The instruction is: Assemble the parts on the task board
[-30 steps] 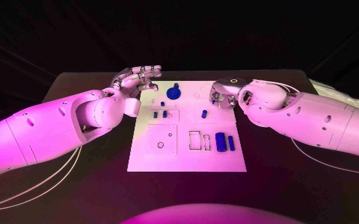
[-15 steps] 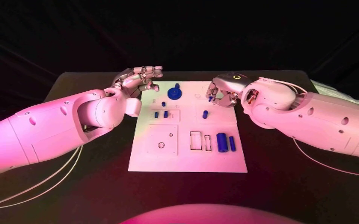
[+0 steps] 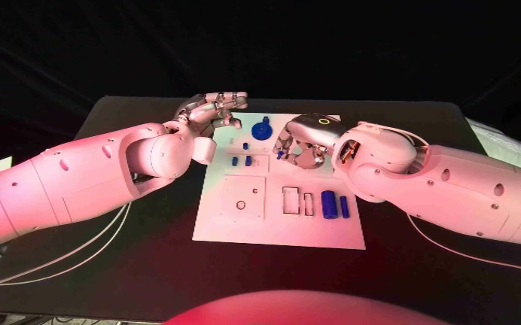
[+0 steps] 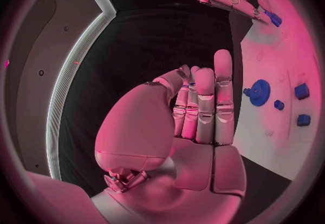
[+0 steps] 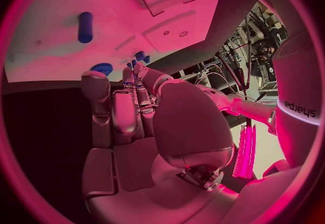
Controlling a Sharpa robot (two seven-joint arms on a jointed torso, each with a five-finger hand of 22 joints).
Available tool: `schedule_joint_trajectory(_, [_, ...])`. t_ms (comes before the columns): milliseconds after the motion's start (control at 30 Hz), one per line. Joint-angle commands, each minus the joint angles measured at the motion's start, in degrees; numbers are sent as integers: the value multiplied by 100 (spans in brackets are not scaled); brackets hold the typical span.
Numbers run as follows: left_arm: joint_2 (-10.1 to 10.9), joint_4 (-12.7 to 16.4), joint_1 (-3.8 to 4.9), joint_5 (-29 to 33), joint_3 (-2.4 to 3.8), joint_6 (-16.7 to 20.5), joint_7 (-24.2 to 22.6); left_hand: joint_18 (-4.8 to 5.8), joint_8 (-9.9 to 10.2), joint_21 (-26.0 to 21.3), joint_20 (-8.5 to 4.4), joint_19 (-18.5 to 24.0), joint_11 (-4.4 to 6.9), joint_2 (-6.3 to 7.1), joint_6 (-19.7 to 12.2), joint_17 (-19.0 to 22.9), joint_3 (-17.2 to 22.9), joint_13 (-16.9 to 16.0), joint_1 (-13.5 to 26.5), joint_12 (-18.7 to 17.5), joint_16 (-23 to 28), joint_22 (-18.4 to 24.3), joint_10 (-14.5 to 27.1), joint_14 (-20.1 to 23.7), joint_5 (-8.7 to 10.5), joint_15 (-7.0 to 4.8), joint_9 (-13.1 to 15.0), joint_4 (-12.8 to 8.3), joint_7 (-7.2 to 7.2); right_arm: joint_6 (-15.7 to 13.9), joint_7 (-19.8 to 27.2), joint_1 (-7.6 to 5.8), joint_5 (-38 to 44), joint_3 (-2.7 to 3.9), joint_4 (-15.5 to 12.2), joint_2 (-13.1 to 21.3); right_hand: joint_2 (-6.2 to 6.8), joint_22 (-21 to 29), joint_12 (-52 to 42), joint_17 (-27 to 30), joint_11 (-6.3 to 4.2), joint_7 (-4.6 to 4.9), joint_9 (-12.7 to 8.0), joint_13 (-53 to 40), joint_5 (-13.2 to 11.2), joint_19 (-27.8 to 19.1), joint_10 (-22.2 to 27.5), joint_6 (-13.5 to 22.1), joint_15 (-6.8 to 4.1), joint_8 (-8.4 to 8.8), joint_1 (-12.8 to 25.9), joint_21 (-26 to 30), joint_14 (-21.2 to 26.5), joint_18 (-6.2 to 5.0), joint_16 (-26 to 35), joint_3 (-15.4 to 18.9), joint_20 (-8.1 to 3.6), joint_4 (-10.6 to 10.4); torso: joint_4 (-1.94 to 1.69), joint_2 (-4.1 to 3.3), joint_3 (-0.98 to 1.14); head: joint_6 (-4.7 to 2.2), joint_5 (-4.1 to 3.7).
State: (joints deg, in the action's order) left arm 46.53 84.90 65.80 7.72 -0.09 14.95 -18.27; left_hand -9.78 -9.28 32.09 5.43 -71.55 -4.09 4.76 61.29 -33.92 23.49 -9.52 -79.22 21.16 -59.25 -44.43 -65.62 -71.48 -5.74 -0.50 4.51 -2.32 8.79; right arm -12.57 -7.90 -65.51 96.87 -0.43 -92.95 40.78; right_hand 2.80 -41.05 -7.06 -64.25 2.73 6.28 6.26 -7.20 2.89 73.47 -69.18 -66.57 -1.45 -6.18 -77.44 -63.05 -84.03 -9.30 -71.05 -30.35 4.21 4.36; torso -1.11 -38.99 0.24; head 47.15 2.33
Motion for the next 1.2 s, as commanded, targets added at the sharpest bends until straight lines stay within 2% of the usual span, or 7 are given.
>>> schedule_joint_trajectory(33, [-24,6,-11,-3,2,-127,-15,-61,-28,-29,-25,-11,6,-43,-35,6,-34,-3,-18,19,5,8,35,39,4,-2,-5,-8,-6,110,116,86,-65,-18,4,-108,3,9,9,9,20,27,11,15,44,30,-41,-10,-33,-15,39,-16,-228,99,-13,-6,-1,-12,-5,-7,-7,29,60])
schedule_joint_trajectory(233, [-40,6,-33,-3,2,-129,-17,-61,-29,-30,-25,-11,5,-43,-36,5,-35,-4,-18,21,5,9,37,39,4,-1,-5,-8,-6,200,176,282,-15,-52,125,-354,-2,10,17,14,27,36,12,22,48,30,-44,-5,-29,-11,37,-18,-226,100,-11,-12,1,-5,9,-9,-5,66,127])
schedule_joint_trajectory(400, [-58,5,-50,-3,2,-135,-20,-61,-31,-34,-23,-11,3,-46,-42,4,-40,-10,-16,32,1,10,48,41,4,1,-6,-10,-3,262,199,405,36,-76,254,-514,-3,18,20,18,30,38,12,24,49,27,-44,-4,-28,-9,37,-14,-225,98,-8,-13,2,-4,4,-5,-3,102,147])
schedule_joint_trajectory(667, [-70,2,-61,-3,2,-141,-21,-61,-31,-34,-23,-11,3,-46,-42,4,-40,-10,-16,32,1,10,48,41,4,1,-6,-10,-3,282,202,556,122,-99,439,-711,-8,17,28,17,38,48,14,31,55,27,-46,1,-23,-5,37,-16,-224,99,-11,-18,5,2,6,-4,5,118,166])
schedule_joint_trajectory(867, [-74,0,-63,-3,2,-147,-18,-61,-31,-34,-23,-11,3,-46,-42,4,-40,-10,-16,32,1,10,48,41,4,1,-6,-10,-3,262,184,631,182,-108,510,-807,-10,22,31,19,41,52,15,34,58,26,-48,2,-20,-4,39,-15,-224,98,-10,-18,7,3,6,-4,9,139,187])
schedule_joint_trajectory(1200, [-77,-10,-64,-3,2,-157,-8,-61,-31,-34,-23,-11,3,-46,-42,4,-40,-10,-16,32,1,10,48,41,4,1,-6,-10,-3,311,177,658,223,-110,521,-837,-11,16,33,16,44,55,16,36,59,28,-49,3,-19,-3,41,-18,-224,99,-13,-18,8,3,12,-4,10,164,216])
